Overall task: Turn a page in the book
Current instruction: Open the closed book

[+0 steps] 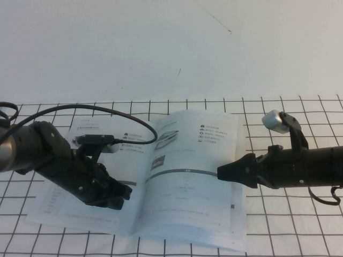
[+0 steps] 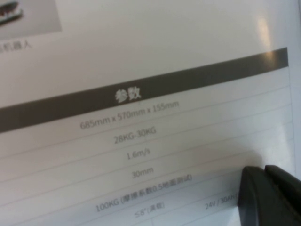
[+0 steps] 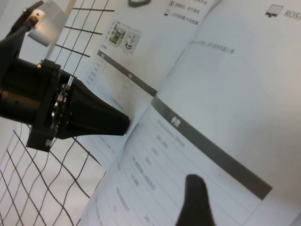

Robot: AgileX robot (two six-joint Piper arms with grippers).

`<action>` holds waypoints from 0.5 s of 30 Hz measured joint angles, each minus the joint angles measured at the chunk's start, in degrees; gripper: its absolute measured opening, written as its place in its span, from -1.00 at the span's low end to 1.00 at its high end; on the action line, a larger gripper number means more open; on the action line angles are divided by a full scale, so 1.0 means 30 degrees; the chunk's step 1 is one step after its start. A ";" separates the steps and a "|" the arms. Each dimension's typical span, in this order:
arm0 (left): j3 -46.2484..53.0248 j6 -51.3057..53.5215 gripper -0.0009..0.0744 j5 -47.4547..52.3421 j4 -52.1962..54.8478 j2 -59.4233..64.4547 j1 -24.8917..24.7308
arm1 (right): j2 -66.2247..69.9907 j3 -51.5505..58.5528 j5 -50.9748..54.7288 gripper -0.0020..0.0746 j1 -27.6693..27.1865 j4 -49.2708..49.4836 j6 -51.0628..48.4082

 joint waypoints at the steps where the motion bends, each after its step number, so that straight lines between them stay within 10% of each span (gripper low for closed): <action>1: 0.0000 0.0000 -0.98 0.0000 0.0000 0.0000 0.0000 | 0.0000 0.0000 0.0047 0.31 0.0000 0.0000 0.0000; 15: 0.0000 0.0073 -0.98 0.0000 -0.0228 0.0013 0.0000 | 0.0000 -0.0034 0.1920 0.31 0.0000 0.0000 -0.0491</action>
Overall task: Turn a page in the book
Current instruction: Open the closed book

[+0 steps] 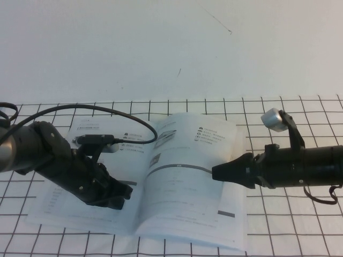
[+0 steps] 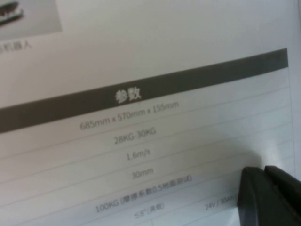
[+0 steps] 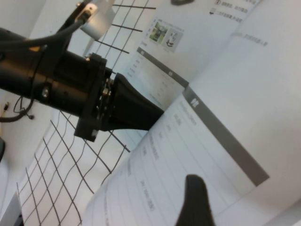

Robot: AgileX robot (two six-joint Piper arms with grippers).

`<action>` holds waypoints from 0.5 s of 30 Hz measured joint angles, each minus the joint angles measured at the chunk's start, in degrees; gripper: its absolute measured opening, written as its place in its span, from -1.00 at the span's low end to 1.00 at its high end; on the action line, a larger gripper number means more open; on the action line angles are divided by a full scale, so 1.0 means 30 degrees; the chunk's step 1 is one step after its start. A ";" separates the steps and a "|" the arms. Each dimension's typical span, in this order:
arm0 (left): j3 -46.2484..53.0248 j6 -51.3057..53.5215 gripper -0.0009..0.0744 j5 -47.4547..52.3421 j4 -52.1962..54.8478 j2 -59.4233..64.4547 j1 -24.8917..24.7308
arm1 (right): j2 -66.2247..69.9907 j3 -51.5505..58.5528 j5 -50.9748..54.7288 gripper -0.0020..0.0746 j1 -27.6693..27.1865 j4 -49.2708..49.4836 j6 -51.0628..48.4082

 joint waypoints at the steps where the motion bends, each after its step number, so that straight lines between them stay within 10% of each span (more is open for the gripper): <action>1: 0.0000 0.0096 -0.98 0.0000 -0.0098 0.0000 0.0000 | 0.0000 -0.0087 0.0091 0.31 0.0000 0.0000 0.0000; 15: -0.0948 0.0362 -0.98 0.0878 -0.0419 -0.3163 -0.0040 | 0.0000 -0.0571 0.0187 0.31 0.0000 0.0032 -0.0047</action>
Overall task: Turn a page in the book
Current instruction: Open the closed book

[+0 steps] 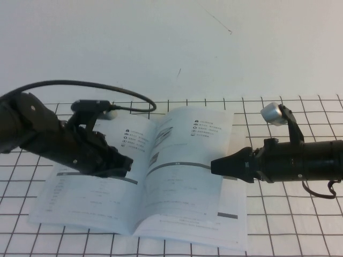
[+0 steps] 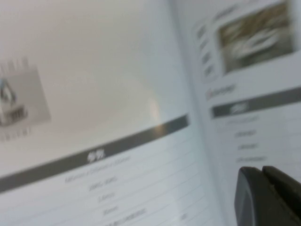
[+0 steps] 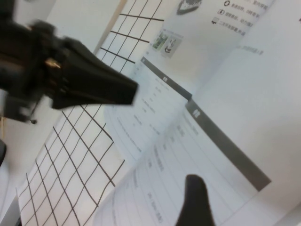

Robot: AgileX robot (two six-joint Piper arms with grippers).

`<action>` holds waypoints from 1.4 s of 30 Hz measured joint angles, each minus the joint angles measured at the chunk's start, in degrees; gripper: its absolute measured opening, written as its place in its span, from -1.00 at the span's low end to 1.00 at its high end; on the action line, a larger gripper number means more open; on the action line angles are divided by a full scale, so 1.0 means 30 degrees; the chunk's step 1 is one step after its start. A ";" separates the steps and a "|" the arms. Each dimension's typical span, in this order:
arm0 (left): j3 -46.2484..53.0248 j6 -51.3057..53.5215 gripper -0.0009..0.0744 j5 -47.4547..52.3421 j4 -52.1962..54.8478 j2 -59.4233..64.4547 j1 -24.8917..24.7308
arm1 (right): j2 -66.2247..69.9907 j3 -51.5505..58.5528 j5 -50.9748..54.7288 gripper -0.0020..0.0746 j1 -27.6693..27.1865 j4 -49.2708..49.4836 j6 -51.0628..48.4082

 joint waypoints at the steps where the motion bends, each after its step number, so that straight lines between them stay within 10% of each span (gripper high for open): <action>1: -0.0217 0.0000 -0.98 0.0167 -0.0075 -0.0384 0.0000 | 0.0000 0.0000 0.0000 0.31 0.0000 0.0000 0.0000; 9: -0.1052 0.2955 -0.98 0.3172 -0.1219 -0.3900 -0.1473 | 0.0000 -0.0183 0.0000 0.31 0.0000 0.0000 -0.0101; 29: 0.4616 -0.7670 -0.98 -0.5071 1.4996 -0.8526 -1.6326 | 0.0000 -0.0215 0.0000 0.31 0.0000 0.0000 -0.0101; 42: 0.7061 -2.1377 -0.98 -0.6445 3.2984 -0.6634 -1.7122 | 0.0000 -0.0215 0.0000 0.31 0.0000 0.0000 -0.0101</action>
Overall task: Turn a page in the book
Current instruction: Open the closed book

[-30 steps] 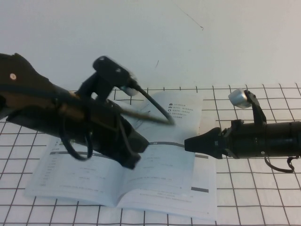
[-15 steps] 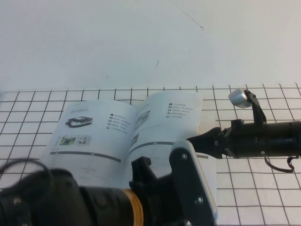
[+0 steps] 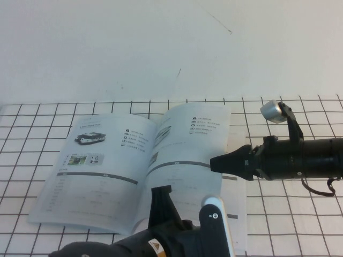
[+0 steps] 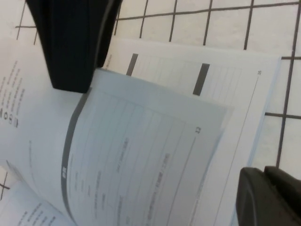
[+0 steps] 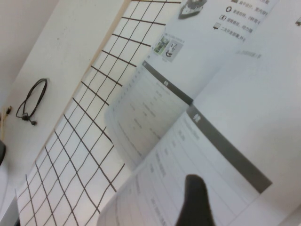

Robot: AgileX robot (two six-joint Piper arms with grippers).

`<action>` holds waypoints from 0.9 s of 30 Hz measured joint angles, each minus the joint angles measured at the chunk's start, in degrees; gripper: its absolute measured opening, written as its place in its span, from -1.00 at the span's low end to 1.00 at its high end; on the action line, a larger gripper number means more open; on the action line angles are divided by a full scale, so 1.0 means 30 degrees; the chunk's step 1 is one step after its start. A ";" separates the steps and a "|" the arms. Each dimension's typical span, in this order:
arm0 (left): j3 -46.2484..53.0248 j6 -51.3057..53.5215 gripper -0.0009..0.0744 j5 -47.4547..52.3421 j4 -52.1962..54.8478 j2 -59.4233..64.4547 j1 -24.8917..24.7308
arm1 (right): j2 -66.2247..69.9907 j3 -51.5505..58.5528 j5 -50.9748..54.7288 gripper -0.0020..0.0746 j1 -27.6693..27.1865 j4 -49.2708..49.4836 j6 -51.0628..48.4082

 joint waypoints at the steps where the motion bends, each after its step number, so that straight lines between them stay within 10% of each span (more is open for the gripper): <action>1: 0.0000 -0.0492 -0.98 -0.0126 0.0524 0.0254 0.0000 | 0.0000 0.0000 0.0000 0.31 0.0000 0.0000 0.0000; 13: 0.0000 -0.2965 -0.98 -0.1017 0.3845 0.3060 0.0268 | 0.0000 0.0000 0.0000 0.31 0.0000 0.0000 0.0000; 27: -0.0038 -1.4848 -0.98 -0.0264 1.2557 0.5649 0.3162 | 0.0000 -0.0381 0.0909 0.31 0.0000 0.0000 0.0000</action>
